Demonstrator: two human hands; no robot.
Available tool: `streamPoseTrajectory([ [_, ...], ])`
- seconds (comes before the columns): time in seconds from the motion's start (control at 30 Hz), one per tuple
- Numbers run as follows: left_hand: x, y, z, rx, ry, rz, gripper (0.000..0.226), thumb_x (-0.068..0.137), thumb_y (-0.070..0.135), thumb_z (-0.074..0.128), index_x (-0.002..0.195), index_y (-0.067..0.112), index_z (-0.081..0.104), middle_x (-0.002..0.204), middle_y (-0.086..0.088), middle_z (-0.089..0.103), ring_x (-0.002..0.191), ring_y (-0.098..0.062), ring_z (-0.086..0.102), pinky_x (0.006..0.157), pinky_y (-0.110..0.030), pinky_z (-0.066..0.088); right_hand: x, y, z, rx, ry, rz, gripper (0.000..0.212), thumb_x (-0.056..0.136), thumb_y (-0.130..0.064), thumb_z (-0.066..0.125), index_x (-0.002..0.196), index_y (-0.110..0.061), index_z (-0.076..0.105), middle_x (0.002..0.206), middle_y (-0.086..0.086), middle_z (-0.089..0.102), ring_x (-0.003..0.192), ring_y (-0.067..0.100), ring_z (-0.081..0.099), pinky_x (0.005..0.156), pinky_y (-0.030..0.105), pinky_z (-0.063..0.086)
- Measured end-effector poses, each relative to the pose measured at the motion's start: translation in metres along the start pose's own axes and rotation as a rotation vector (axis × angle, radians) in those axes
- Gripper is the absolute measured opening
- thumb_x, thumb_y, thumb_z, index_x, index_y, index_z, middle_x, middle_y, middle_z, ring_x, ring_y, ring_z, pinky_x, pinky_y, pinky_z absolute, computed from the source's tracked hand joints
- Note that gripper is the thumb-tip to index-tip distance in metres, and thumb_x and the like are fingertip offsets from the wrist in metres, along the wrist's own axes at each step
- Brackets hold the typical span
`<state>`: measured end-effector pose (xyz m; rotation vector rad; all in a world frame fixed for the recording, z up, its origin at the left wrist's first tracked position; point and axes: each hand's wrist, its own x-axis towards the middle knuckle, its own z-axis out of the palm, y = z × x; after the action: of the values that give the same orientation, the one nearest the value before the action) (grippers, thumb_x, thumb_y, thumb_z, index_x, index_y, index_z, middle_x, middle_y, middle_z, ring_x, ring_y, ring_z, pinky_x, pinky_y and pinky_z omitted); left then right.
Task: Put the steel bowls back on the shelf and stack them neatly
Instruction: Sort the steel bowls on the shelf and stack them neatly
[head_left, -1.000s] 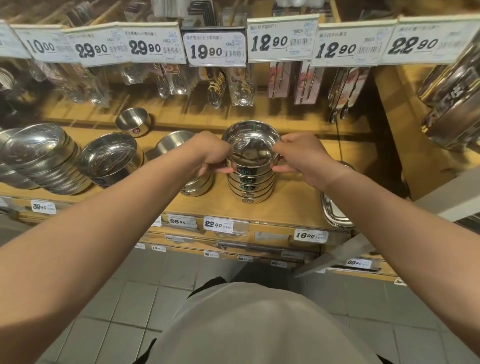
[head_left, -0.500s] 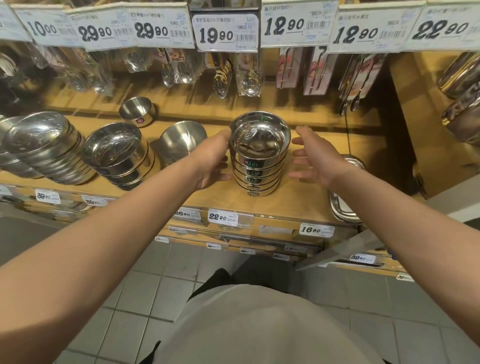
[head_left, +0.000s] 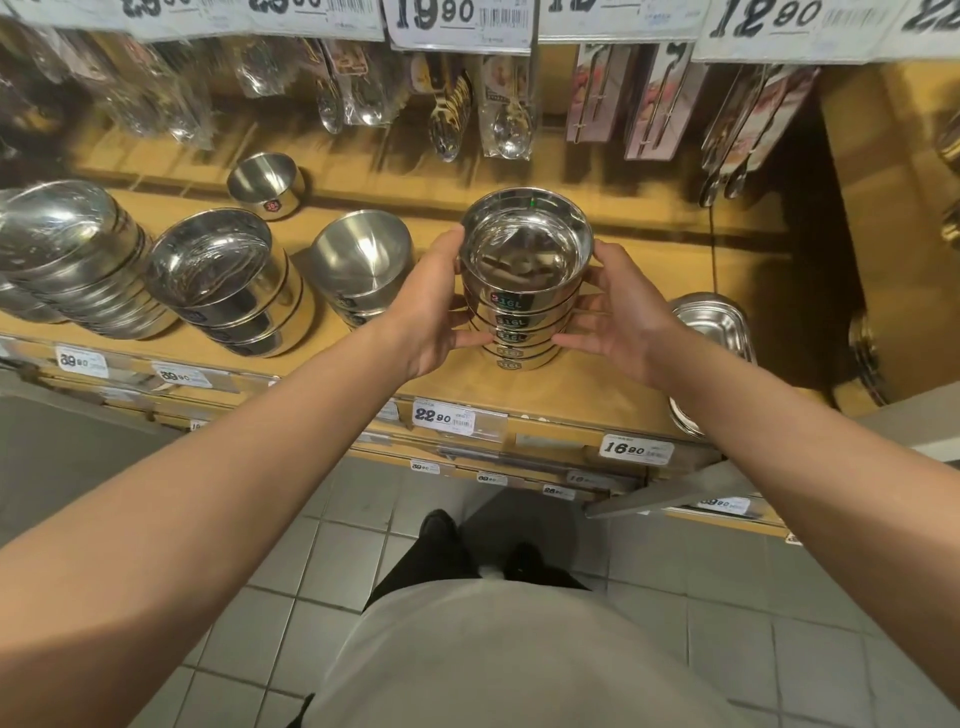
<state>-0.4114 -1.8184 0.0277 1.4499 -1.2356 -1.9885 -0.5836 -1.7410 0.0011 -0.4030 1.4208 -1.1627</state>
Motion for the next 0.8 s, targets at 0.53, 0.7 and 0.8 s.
streamPoseTrajectory([
  [0.53, 0.012, 0.013, 0.003, -0.015, 0.022, 0.013, 0.039, 0.099, 0.058, 0.042, 0.096, 0.031, 0.07, 0.12, -0.001, 0.065, 0.114, -0.026, 0.061, 0.095, -0.052, 0.056, 0.013, -0.016, 0.003, 0.023, 0.056, 0.013, 0.044, 0.1, -0.052, 0.051, 0.136, -0.028, 0.053, 0.148, 0.003, 0.048, 0.134, 0.027, 0.048, 0.09, 0.051, 0.059],
  [0.7, 0.003, 0.019, -0.006, 0.009, 0.034, -0.056, 0.044, 0.098, 0.056, 0.047, 0.122, 0.02, 0.059, 0.128, -0.007, 0.055, 0.104, -0.019, 0.059, 0.095, -0.046, 0.057, 0.006, -0.016, -0.005, -0.011, 0.183, 0.071, 0.056, 0.1, -0.051, 0.051, 0.143, -0.016, 0.049, 0.13, 0.011, 0.051, 0.118, 0.024, 0.052, 0.079, 0.042, 0.061],
  [0.8, -0.007, 0.024, -0.022, 0.009, 0.088, -0.067, 0.049, 0.101, 0.051, 0.047, 0.132, 0.014, 0.053, 0.109, -0.006, 0.06, 0.084, -0.013, 0.065, 0.084, -0.036, 0.059, -0.006, -0.014, -0.017, -0.042, 0.238, 0.052, 0.05, 0.104, -0.045, 0.043, 0.136, -0.007, 0.05, 0.116, 0.009, 0.059, 0.112, 0.023, 0.057, 0.074, 0.034, 0.057],
])
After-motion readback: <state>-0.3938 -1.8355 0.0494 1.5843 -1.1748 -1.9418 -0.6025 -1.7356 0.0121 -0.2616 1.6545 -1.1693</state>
